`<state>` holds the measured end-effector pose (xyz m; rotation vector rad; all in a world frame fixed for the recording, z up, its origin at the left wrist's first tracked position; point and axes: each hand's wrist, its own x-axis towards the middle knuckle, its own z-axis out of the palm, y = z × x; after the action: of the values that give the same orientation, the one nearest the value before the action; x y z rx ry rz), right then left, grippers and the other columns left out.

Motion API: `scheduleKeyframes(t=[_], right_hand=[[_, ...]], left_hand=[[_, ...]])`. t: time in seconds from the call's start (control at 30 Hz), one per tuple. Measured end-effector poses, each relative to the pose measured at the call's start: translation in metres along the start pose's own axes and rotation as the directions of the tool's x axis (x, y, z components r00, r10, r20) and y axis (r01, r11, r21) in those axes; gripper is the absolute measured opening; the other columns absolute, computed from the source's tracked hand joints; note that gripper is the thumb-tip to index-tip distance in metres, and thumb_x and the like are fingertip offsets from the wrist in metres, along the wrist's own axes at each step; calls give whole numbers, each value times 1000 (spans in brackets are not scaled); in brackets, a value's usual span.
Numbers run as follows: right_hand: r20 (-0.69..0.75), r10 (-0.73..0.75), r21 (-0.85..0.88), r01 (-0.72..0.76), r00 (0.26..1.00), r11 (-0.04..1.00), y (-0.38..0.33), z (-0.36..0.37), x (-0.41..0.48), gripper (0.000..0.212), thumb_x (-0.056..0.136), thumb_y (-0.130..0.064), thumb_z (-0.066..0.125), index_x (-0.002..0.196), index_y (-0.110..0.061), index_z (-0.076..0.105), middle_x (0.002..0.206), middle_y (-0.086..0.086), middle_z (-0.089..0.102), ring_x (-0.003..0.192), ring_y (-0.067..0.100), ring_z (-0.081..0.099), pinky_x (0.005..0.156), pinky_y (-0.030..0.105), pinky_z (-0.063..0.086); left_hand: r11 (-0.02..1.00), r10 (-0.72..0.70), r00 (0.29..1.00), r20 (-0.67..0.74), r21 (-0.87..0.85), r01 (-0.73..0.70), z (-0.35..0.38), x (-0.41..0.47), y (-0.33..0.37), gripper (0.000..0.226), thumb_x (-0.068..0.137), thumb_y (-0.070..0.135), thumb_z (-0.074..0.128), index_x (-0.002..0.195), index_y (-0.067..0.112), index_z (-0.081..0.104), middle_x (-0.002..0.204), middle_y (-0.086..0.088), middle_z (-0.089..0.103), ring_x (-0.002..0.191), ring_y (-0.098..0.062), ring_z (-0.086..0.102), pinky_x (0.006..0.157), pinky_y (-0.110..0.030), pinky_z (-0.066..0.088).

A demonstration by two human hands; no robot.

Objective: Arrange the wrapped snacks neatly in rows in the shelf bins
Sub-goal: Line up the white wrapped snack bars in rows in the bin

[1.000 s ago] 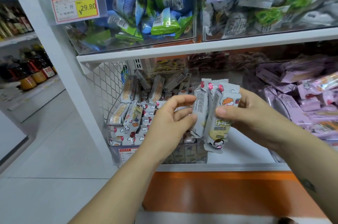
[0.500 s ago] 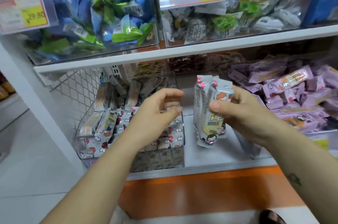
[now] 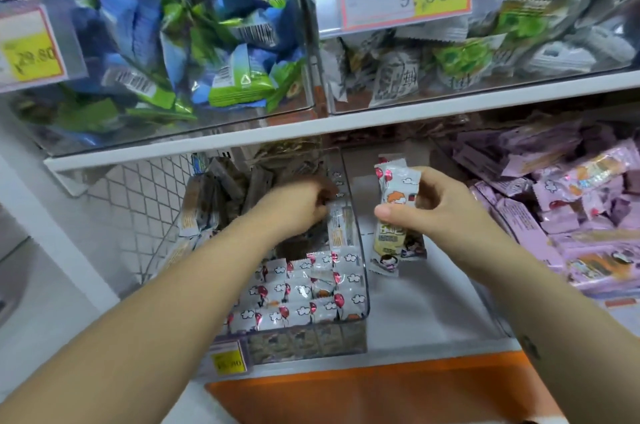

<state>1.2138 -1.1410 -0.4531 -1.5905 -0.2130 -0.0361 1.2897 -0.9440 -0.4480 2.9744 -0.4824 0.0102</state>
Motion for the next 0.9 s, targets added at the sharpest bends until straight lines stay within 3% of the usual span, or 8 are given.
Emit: scheduleKeyframes(t=[0.1,0.2,0.27,0.33,0.47,0.57,0.77,0.9], right_hand=[[-13,16,12,-16,1000,1000,3,0,5,39,66,-14,79,102,-17,63,76,-9,72,71,1,66,61,12,49],[-20,34,7,-34,999,999,4,-2,7,42,66,-14,79,105,-16,62,79,-6,72,73,3,66,62,14,50],[-25,40,11,-40,999,999,5,-4,8,45,63,-18,80,105,-17,62,80,-6,73,74,4,67,62,15,50],[-30,38,11,-38,999,999,5,-6,8,53,55,-26,79,105,-18,62,82,-5,73,76,5,68,64,16,51],[-33,38,14,-37,999,999,5,-5,6,62,49,-34,78,107,-19,62,90,0,74,83,10,68,71,22,52],[-17,36,8,-36,999,999,3,-2,3,60,51,-33,78,107,-19,62,89,-1,73,82,8,67,70,20,51],[-22,34,-13,-34,999,999,-1,4,-5,40,70,-11,78,107,-17,63,89,0,72,76,2,65,65,11,50],[-35,29,-1,-29,999,1000,-3,8,-12,39,72,-7,76,108,-14,63,85,-2,71,71,-1,64,62,8,48]], left_hand=[[964,112,994,-5,243,-108,7,12,5,30,87,37,61,113,22,60,115,-3,63,104,-25,58,89,-32,47],[923,150,989,-6,361,-137,10,18,7,25,81,46,65,96,29,56,112,0,62,106,-24,56,97,-35,37],[913,175,984,3,374,-164,11,18,6,35,80,50,65,109,33,58,115,2,61,111,-23,54,103,-36,31],[925,191,982,-8,336,-178,6,15,2,44,78,50,67,118,33,59,118,2,60,114,-23,53,104,-34,30],[985,170,983,-69,40,-167,-11,-2,-9,44,82,34,70,123,23,59,123,0,58,111,-19,53,84,-20,36],[985,112,987,-114,-117,-125,-18,-25,-18,46,86,28,67,129,24,52,129,6,53,112,-11,51,81,-16,35],[968,41,923,-384,-214,-133,-34,-75,-34,40,83,24,70,121,19,60,107,8,62,97,-6,53,79,-16,40],[973,-12,860,-510,-203,-106,-37,-105,-51,39,81,20,71,118,23,59,100,5,48,86,6,42,79,-2,32]])
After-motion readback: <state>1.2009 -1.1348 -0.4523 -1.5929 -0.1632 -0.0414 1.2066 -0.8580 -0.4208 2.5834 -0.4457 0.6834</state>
